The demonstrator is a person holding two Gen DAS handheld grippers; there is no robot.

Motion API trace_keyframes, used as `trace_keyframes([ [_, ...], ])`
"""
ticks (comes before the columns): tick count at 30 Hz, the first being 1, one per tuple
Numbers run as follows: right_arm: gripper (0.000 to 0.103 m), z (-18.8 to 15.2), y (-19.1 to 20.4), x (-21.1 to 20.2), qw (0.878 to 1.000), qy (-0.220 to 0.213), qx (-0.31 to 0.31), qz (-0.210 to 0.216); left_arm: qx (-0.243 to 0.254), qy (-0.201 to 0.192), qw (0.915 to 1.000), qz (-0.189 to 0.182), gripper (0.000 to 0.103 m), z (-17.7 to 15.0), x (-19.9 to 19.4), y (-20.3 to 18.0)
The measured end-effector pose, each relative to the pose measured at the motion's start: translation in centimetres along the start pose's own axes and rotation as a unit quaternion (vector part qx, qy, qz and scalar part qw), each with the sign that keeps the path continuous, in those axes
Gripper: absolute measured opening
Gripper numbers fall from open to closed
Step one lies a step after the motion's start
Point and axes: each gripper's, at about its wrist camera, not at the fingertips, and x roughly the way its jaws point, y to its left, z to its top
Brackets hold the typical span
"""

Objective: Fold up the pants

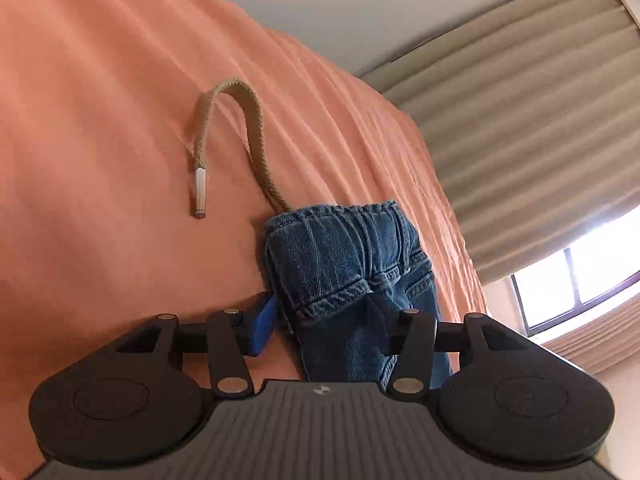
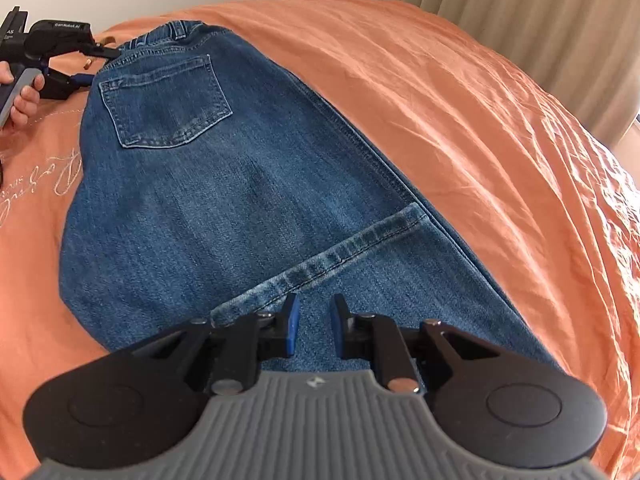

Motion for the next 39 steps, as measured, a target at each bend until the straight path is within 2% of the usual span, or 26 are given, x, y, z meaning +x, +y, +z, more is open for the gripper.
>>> trace_keyframes([
  [1,0.011,0.1,0.0,0.6,1.0,0.009,-0.005,0.005,0.002,0.0,1.0,0.001,0.06,0.0,0.6,-0.2],
  [4,0.0,-0.1,0.4,1.9,0.999,0.032,-0.026,0.017,0.007,-0.003,0.9999,0.011,0.06,0.2,2.0,-0.5],
  [6,0.0,-0.2,0.5,2.5,0.998,0.045,-0.031,0.02,0.005,-0.003,0.9999,0.013,0.06,0.2,2.6,-0.4],
  [9,0.0,-0.3,0.2,3.4,0.997,0.062,-0.022,0.031,0.032,-0.001,0.9987,0.04,0.055,0.1,3.3,-1.3],
  [11,0.0,-0.3,0.2,3.8,0.997,0.067,-0.028,0.032,0.063,0.002,0.9953,0.073,0.042,0.0,3.9,-2.4],
  [12,0.0,-0.3,0.3,3.8,0.997,0.068,-0.029,0.03,0.073,0.003,0.9939,0.082,0.041,0.0,4.0,-3.0],
  [17,0.0,-0.5,0.3,2.5,0.999,0.052,-0.004,0.015,0.109,-0.008,0.9882,0.107,0.03,-0.1,3.0,-6.1],
  [21,0.002,-1.5,-0.6,-0.8,0.999,0.016,0.05,0.009,0.165,-0.038,0.9816,0.088,0.028,-0.7,-0.1,-10.5],
  [23,0.002,-2.3,-1.0,-2.8,0.997,0.002,0.074,0.006,0.21,-0.055,0.9735,0.073,0.028,-1.6,-1.6,-13.6],
  [27,0.002,-4.2,-1.9,-6.6,0.991,-0.027,0.134,0.002,0.326,-0.09,0.9399,0.046,0.028,-5.9,-4.2,-21.0],
  [29,0.002,-5.5,-2.1,-8.5,0.986,-0.044,0.16,-0.002,0.387,-0.1,0.9161,0.031,0.027,-9.1,-5.3,-24.6],
  [33,0.003,-8.3,-2.4,-11.4,0.977,-0.068,0.201,-0.014,0.497,-0.102,0.8616,0.013,0.026,-16.7,-6.5,-30.3],
  [38,0.003,-12.9,-3.6,-13.5,0.956,-0.102,0.275,-0.026,0.588,-0.075,0.8055,-0.003,0.023,-26.9,-6.1,-33.2],
  [39,0.004,-13.9,-3.9,-13.7,0.951,-0.106,0.29,-0.028,0.601,-0.068,0.7965,-0.005,0.023,-28.7,-5.8,-33.3],
])
